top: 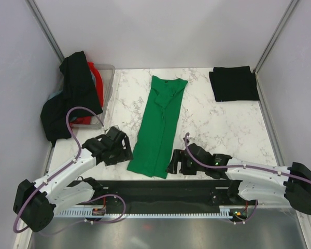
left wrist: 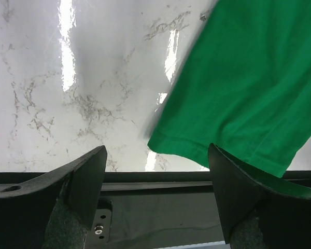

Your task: Fold and stack the t-shirts

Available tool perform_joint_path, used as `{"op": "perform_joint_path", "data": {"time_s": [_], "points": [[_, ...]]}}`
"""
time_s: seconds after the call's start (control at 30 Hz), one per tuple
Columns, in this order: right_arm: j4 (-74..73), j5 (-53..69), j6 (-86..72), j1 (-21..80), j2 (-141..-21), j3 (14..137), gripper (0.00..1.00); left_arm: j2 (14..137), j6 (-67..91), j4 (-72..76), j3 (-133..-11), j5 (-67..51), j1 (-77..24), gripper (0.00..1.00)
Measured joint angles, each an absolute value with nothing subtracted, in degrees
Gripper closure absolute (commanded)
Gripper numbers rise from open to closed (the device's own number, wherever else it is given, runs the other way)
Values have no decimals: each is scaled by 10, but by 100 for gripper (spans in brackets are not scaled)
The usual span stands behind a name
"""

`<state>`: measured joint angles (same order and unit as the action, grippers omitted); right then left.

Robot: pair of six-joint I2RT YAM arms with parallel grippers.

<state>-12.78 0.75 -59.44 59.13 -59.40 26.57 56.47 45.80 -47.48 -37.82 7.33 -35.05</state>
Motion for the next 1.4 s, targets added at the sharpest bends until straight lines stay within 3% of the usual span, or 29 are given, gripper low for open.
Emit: {"op": "perform_joint_path", "data": {"time_s": [0.3, 0.4, 0.5, 0.63, 0.9, 1.0, 1.03, 1.13, 1.4], "points": [[-15, -13, -637, 646, -731, 272, 25, 562, 510, -434, -321, 53, -350, 19], [14, -14, -643, 653, -753, 273, 42, 559, 519, -417, -302, 47, -350, 21], [23, -15, -649, 654, -762, 272, 49, 559, 525, -404, -288, 39, -350, 27], [24, -20, -650, 654, -764, 270, 67, 556, 531, -390, -279, 27, -350, 34], [26, -29, -649, 654, -774, 270, 74, 544, 547, -350, -239, -7, -350, 45], [27, -29, -647, 654, -779, 270, 86, 541, 556, -338, -235, -18, -351, 68], [27, -29, -647, 654, -779, 270, 92, 540, 558, -335, -232, -20, -351, 81], [27, -30, -646, 654, -778, 270, 100, 540, 564, -328, -228, -24, -351, 98], [-26, -45, -645, 654, -735, 267, 100, 548, 576, -316, -228, -40, -374, 98]]}}
